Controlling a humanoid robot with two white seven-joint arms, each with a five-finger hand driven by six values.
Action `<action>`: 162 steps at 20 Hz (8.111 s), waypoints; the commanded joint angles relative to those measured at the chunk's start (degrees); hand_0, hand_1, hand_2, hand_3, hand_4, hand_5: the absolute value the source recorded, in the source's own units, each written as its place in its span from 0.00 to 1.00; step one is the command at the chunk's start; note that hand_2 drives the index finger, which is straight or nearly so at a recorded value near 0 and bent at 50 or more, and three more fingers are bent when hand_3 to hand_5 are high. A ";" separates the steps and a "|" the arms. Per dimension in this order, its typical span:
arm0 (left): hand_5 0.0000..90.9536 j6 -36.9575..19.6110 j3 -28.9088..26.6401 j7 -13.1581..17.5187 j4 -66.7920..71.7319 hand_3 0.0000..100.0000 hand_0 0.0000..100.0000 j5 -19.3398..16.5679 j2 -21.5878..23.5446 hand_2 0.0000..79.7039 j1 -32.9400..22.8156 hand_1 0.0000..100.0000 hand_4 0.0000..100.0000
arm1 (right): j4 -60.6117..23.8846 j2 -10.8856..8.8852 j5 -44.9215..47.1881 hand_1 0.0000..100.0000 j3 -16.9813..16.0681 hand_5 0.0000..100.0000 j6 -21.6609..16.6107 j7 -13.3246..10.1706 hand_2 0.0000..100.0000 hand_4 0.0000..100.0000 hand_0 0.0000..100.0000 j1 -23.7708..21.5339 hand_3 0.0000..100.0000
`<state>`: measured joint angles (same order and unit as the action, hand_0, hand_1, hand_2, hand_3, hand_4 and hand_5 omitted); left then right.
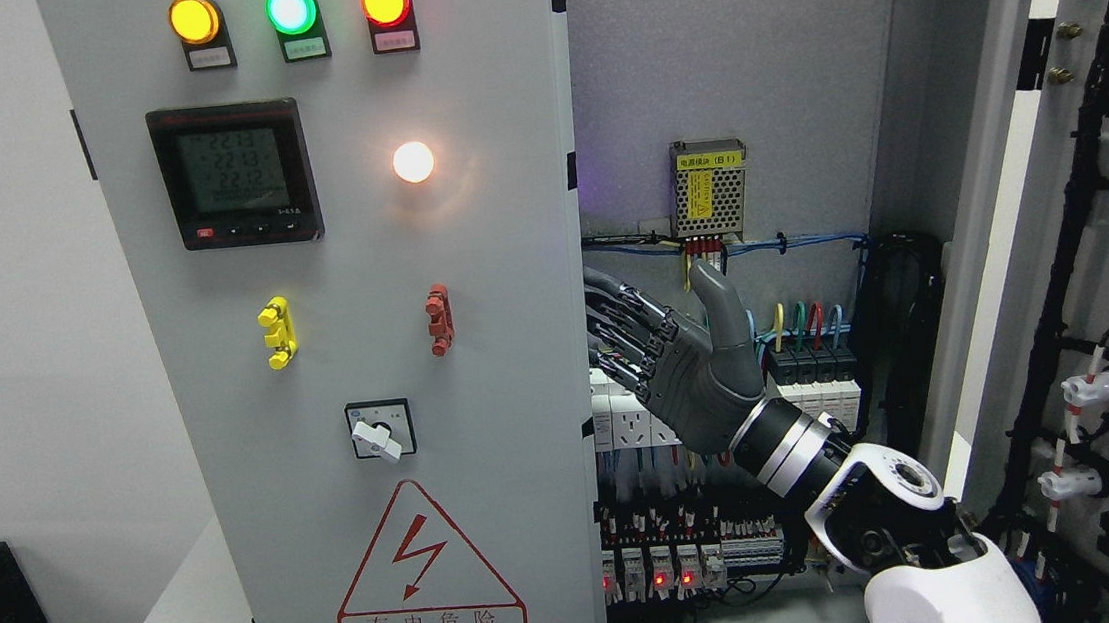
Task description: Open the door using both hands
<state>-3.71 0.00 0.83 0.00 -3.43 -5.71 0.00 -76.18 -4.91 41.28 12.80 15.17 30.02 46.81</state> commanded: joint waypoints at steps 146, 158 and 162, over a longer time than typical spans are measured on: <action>0.00 0.02 -0.79 0.05 1.32 0.00 0.00 0.00 0.00 0.00 -1.32 0.00 0.00 | -43.70 -13.18 -2.61 0.00 -11.57 0.00 -24.62 6.46 0.00 0.00 0.00 -54.98 0.00; 0.00 0.02 -0.79 -0.04 1.32 0.00 0.00 0.00 0.00 0.00 -1.32 0.00 0.00 | -43.70 -17.85 -1.65 0.00 -29.05 0.00 -44.61 6.37 0.00 0.00 0.00 -62.11 0.00; 0.00 0.02 -0.79 -0.04 1.32 0.00 0.00 0.00 0.00 0.00 -1.32 0.00 0.00 | -43.70 -21.10 0.62 0.00 -29.59 0.00 -44.26 6.02 0.00 0.00 0.00 -60.62 0.00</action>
<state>-3.72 0.00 1.07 0.00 -3.43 -5.71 0.00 -117.72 -20.35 39.65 -5.09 -29.02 36.63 -13.33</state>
